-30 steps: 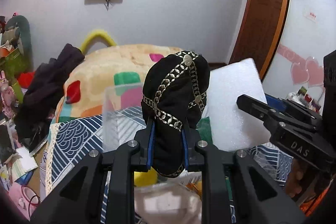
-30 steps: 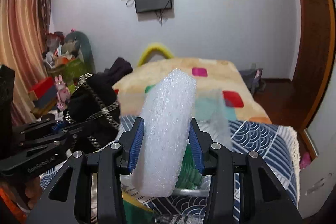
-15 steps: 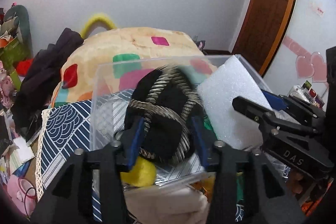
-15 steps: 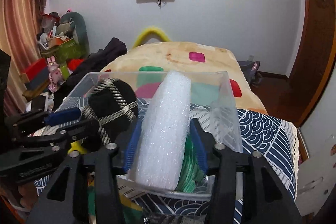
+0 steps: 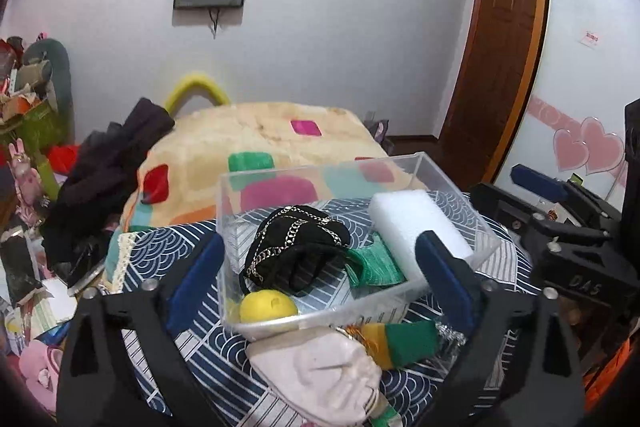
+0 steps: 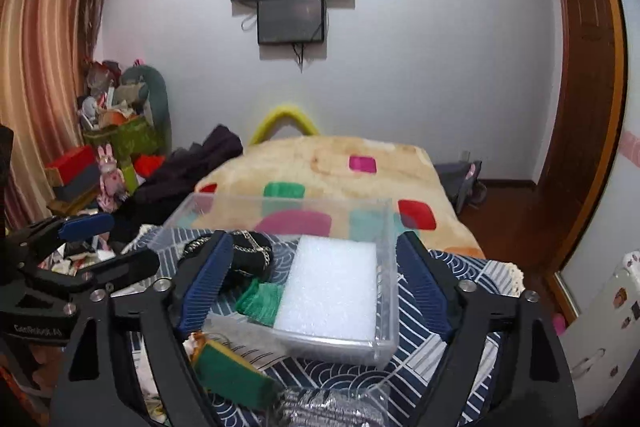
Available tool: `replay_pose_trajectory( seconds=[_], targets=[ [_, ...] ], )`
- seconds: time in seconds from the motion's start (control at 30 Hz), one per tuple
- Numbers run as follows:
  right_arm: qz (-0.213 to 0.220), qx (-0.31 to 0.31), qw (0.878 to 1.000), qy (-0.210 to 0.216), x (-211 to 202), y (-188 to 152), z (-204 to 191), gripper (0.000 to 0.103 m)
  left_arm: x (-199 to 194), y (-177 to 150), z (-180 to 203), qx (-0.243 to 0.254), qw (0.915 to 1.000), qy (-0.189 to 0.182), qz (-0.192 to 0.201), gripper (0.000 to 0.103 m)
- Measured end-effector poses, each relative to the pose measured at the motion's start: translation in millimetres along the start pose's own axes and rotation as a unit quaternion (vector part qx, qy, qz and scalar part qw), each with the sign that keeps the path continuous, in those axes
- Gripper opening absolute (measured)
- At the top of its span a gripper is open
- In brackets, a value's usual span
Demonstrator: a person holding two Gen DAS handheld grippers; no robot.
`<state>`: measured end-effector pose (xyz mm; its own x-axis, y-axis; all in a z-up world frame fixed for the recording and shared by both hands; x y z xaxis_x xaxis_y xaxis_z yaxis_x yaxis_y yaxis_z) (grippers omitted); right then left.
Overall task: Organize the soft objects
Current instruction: 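Grasp the silver mesh scrubber with the right gripper while the left grasps the white drawstring pouch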
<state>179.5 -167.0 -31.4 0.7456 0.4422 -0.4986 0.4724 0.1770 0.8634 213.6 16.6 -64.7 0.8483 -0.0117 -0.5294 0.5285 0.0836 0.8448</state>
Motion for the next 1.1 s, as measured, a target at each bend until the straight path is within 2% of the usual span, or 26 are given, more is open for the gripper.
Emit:
replay_pose_trajectory(
  seconds=[0.1,0.27,0.7,0.93,1.03,1.1],
  targets=[
    [0.007,-0.003,1.0,0.001,-8,-3,-1,0.083,-9,-6,2,0.007,1.0,-0.002,-0.002,0.101],
    [-0.004,-0.001,1.0,-0.002,-13,-21,-2,0.083,-12,-28,-3,0.005,0.9997,-0.002,-0.022,0.101],
    [-0.098,0.044,0.994,0.001,7,-90,8,0.083,17,-100,-6,-0.01,0.9933,-0.008,-0.115,0.101],
    [-0.157,0.058,0.986,-0.001,29,-126,11,0.083,37,-114,7,0.0,0.9897,-0.016,-0.142,0.101],
    [-0.16,0.05,0.986,-0.005,31,-130,8,0.083,45,-116,6,-0.004,0.9883,-0.016,-0.152,0.101],
    [-0.157,0.046,0.987,-0.004,29,-129,6,0.083,49,-118,3,-0.018,0.9875,-0.022,-0.155,0.092]
  ],
)
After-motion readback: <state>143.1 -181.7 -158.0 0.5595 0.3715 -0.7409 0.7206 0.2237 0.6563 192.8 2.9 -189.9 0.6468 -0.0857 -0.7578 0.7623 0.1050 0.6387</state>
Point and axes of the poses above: each gripper's, at about its wrist camera, not at the fingertips, and x roughly the way its jaws point, z to its right, y to its top, the point moved 6 cm from there along x, roughly the way its jaws point, and after that the axes turned 7 degrees about y, right-handed, at the moved point
